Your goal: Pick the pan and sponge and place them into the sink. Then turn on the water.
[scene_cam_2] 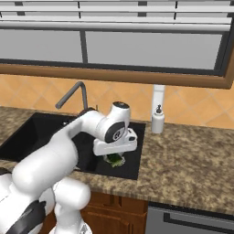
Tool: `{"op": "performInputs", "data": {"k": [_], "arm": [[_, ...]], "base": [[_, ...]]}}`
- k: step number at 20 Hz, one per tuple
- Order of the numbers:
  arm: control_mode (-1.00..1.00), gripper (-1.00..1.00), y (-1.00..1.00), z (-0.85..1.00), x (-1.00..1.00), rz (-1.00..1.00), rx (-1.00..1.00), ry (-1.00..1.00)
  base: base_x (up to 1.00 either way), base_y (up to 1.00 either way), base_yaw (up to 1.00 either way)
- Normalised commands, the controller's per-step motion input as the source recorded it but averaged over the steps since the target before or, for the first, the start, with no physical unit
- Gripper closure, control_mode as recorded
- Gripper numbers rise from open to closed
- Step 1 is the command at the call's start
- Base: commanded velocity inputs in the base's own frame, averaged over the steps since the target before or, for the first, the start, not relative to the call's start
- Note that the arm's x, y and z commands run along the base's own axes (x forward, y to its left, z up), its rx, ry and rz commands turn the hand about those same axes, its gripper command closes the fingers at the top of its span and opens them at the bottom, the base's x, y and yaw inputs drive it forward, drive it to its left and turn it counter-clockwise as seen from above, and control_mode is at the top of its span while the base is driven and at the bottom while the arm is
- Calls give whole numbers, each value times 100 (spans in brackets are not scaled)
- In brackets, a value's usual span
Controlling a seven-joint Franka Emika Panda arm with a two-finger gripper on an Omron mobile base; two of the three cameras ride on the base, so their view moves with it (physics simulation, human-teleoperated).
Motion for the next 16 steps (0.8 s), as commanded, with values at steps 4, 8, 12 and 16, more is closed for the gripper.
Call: {"op": "performInputs", "data": {"k": [4, 8, 12, 16], "arm": [[-100, 100, 100, 37, -1, 2, 0, 0], [-100, 100, 100, 33, 0, 0, 4, 2], [-100, 100, 94, 16, -2, -3, 16, 4], [-100, 100, 100, 0, 0, -8, 6, 5]], "base": [[0, 0, 0], [0, 0, 0], [0, 0, 0], [0, 0, 0]]}}
